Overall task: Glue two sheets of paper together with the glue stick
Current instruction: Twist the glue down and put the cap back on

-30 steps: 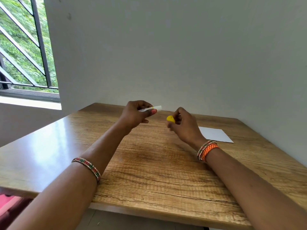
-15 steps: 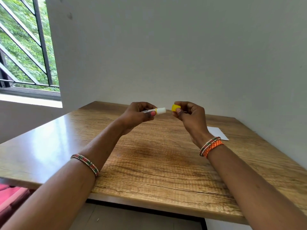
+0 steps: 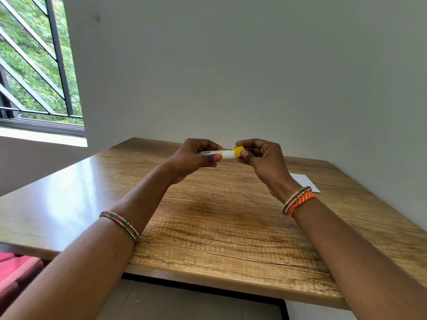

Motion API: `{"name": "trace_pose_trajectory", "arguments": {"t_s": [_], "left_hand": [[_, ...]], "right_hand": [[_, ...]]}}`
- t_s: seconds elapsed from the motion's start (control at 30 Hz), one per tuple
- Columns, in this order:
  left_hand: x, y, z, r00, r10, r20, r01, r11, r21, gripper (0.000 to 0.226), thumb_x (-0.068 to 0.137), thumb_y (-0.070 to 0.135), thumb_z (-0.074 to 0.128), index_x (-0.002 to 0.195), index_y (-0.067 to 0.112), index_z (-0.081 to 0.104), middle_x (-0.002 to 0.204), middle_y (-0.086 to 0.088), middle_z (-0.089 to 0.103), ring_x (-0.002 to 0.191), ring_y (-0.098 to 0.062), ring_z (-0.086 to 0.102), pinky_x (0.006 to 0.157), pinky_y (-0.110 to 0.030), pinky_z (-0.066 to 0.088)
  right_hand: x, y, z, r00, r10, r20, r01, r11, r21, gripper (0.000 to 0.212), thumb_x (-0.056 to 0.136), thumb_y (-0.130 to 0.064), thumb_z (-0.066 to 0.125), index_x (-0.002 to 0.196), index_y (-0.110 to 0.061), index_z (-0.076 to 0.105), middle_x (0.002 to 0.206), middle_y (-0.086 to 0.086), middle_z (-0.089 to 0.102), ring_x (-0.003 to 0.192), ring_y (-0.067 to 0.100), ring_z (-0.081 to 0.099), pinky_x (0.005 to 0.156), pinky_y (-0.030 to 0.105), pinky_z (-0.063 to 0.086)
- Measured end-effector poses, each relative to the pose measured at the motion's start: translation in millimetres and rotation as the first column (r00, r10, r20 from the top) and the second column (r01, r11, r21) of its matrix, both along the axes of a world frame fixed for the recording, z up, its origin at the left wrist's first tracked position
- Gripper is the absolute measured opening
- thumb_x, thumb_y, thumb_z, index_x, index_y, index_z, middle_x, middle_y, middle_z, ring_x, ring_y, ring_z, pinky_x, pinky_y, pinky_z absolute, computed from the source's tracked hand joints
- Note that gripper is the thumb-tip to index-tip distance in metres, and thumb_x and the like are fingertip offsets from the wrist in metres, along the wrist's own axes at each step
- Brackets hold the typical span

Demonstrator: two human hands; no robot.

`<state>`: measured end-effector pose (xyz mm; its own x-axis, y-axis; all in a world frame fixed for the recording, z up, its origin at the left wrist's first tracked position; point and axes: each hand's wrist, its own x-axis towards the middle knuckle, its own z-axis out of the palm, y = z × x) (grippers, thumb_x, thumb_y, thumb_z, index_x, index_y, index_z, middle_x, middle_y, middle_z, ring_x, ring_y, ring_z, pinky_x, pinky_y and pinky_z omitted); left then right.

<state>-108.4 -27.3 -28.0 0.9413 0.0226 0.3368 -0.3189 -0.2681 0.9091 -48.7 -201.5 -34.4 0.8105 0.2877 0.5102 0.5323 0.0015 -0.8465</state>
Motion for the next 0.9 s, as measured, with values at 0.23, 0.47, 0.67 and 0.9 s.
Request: {"name": "trace_pose_trajectory", "arguments": {"t_s": [0.23,0.47,0.67,0.9], "left_hand": [[-0.3,-1.2,-0.7,1.0,0.026,0.005,-0.026,1.0,0.0,0.017,0.085,-0.001,0.059,0.101,0.004,0.063,0.092,-0.002,0.059,0.078,-0.009,0.055,0.064,-0.013,0.054],[0.8,-1.8,-1.5,0.998,0.066,0.003,-0.066,0.997,-0.038,0.011,0.085,0.002,0.061,0.093,0.008,0.065,0.098,-0.009,0.06,0.081,-0.011,0.056,0.066,-0.016,0.055],[-0.4,-2.6,-0.9,0.996,0.084,0.014,-0.084,0.996,-0.019,0.012,0.085,0.003,0.062,0.096,0.006,0.065,0.102,-0.012,0.06,0.081,-0.012,0.056,0.065,-0.015,0.054],[0.6,-6.0,-3.1,0.995,0.094,0.012,-0.095,0.995,0.03,0.013,0.085,0.004,0.061,0.097,0.007,0.065,0.089,-0.002,0.06,0.079,-0.009,0.056,0.073,-0.019,0.052]], "right_hand": [[-2.7,0.0,1.6,1.0,0.031,-0.001,-0.031,0.999,-0.017,0.025,0.087,0.006,0.056,0.109,0.0,0.066,0.105,0.01,0.068,0.092,0.013,0.065,0.076,0.018,0.057],[-5.3,-2.6,3.8,0.999,-0.016,0.034,0.019,0.995,-0.1,0.025,0.082,0.002,0.065,0.105,-0.007,0.069,0.105,0.009,0.069,0.097,0.019,0.067,0.084,0.029,0.057],[-7.5,-3.3,5.7,0.998,-0.05,0.029,0.053,0.994,-0.1,0.023,0.077,0.001,0.07,0.099,-0.009,0.069,0.096,0.007,0.07,0.092,0.017,0.068,0.079,0.025,0.058],[-9.6,-3.4,2.3,0.998,-0.038,0.04,0.043,0.992,-0.123,0.019,0.076,0.003,0.071,0.093,-0.004,0.069,0.09,0.007,0.07,0.084,0.014,0.069,0.067,0.016,0.057]]}}
